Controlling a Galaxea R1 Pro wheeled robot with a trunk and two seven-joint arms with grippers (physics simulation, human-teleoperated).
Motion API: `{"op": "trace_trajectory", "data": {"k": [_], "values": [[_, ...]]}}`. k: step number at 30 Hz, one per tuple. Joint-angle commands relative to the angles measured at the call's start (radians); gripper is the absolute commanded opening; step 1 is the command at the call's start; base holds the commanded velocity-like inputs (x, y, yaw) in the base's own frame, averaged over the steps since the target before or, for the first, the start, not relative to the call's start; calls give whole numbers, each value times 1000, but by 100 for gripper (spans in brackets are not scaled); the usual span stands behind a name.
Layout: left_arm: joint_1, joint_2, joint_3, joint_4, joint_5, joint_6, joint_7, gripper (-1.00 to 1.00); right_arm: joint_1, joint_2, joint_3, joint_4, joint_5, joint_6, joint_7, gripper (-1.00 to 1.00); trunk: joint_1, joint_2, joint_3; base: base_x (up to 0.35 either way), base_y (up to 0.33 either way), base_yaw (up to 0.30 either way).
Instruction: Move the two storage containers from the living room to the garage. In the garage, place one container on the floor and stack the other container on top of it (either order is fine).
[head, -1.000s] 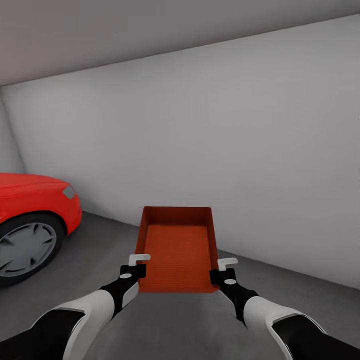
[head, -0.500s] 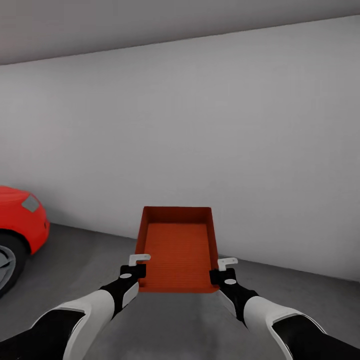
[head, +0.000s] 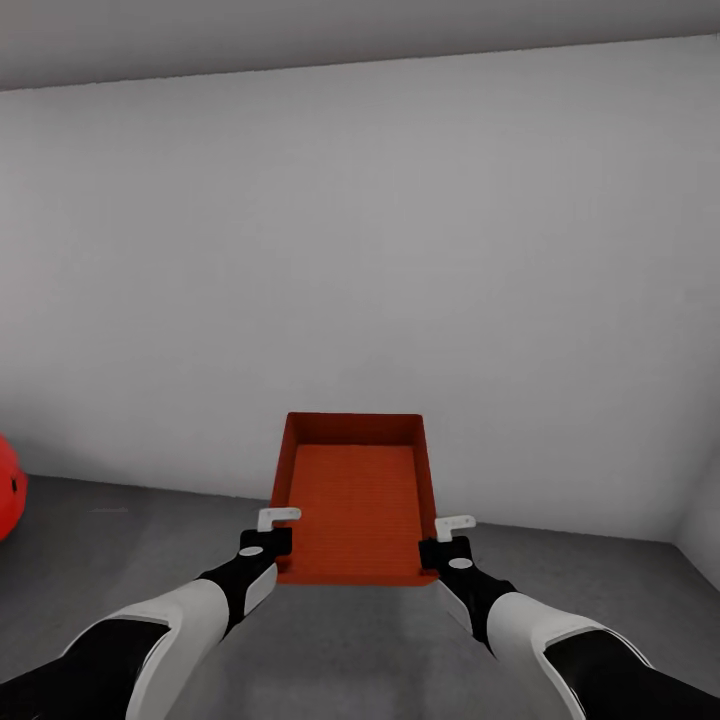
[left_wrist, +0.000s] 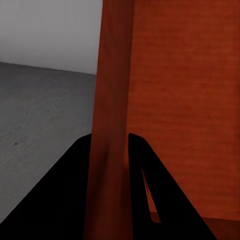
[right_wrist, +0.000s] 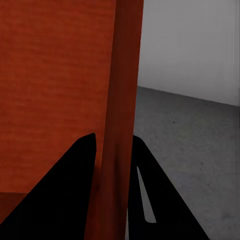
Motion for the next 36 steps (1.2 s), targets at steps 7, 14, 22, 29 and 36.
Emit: {"op": "trace_trajectory", "data": {"k": [7, 14, 22, 29, 36], "values": [[-1, -2, 28, -10, 1, -26, 21, -100, -1, 3, 0, 6, -25, -5, -7, -100, 0, -1, -1, 19, 12, -12], [-1, -2, 29, -10, 1, -26, 21, -100, -1, 3, 0, 6, -25, -4, -6, -100, 0, -1, -1, 8, 1, 0], [-1, -1, 29, -10, 1, -26, 21, -100, -1, 3, 0, 6, -25, -4, -7, -100, 0, -1, -1, 225, 120, 0], [-1, -2, 29, -10, 1, -26, 21, -100, -1, 3, 0, 6, -25, -6, -7, -100, 0, -1, -1, 288, 170, -1], [-1, -2, 29, -10, 1, -26, 21, -100, -1, 3, 0, 6, -25, -5, -7, -100, 0, -1, -1, 290, 184, -156]]}}
